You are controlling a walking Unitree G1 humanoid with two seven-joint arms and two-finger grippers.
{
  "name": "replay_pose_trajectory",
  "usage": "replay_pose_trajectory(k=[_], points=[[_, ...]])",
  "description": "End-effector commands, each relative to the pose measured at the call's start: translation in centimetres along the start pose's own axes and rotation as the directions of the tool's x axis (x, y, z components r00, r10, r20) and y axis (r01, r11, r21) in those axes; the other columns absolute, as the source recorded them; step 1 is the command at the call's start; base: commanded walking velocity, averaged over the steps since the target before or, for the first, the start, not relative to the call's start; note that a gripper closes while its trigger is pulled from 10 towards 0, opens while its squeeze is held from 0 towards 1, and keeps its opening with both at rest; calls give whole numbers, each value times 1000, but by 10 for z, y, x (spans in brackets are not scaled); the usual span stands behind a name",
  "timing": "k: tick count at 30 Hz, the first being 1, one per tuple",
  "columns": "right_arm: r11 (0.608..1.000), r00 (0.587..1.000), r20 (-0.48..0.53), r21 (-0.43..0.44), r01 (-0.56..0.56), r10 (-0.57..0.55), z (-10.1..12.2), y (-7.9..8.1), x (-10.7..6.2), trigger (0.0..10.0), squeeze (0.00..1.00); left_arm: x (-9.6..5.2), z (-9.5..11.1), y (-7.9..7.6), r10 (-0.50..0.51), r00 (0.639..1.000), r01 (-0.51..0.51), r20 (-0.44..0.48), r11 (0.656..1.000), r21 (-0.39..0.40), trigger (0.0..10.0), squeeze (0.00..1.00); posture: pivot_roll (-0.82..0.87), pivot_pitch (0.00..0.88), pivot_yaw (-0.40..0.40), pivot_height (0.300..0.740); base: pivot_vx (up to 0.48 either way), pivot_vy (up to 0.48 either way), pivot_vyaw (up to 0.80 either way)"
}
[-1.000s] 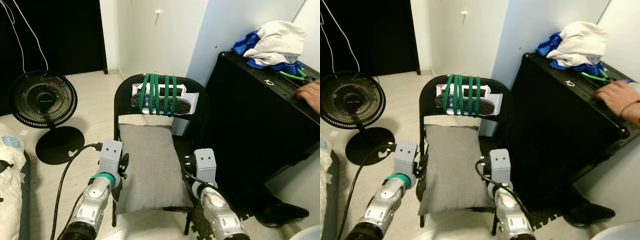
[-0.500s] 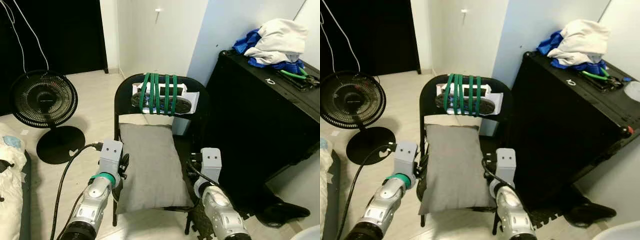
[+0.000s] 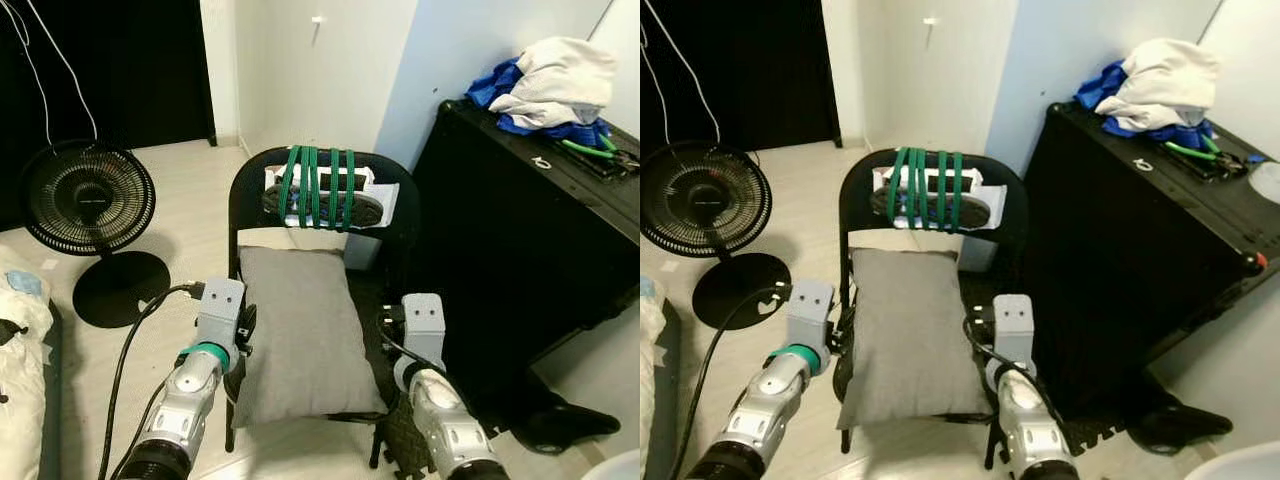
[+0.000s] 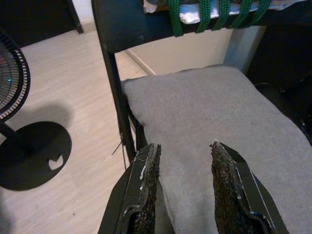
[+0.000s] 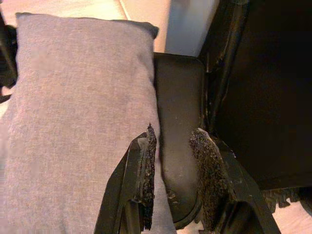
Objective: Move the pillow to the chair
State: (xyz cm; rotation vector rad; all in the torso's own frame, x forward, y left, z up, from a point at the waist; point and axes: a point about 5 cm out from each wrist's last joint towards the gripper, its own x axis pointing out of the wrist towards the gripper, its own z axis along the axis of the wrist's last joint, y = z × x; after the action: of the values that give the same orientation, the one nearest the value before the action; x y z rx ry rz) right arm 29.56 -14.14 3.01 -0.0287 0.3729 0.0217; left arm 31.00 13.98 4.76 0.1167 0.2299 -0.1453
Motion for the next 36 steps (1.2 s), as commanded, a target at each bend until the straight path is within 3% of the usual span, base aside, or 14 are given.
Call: replay_pose_trajectory(k=[1,23,36], points=[[1000,1000,-6,-13,8,-8,-4,0,-1,10000,0,0,-3,-1,-6,1000,6,-19,1000,6,10000,0,-43,0,-9,740,0,0,0],[998,1000,1,-58,11,-11,-6,3,-1,10000,0,1,-2,-2,-19,1000,19,-16,1000,17,10000,0,-45,0,-1,740,0,0,0],[997,1000,9,-79,-10,10,-3,9,3,10000,0,2,-1,-2,-18,1000,18,-12,1000,17,10000,0,-37,0,-11,740,0,0,800]])
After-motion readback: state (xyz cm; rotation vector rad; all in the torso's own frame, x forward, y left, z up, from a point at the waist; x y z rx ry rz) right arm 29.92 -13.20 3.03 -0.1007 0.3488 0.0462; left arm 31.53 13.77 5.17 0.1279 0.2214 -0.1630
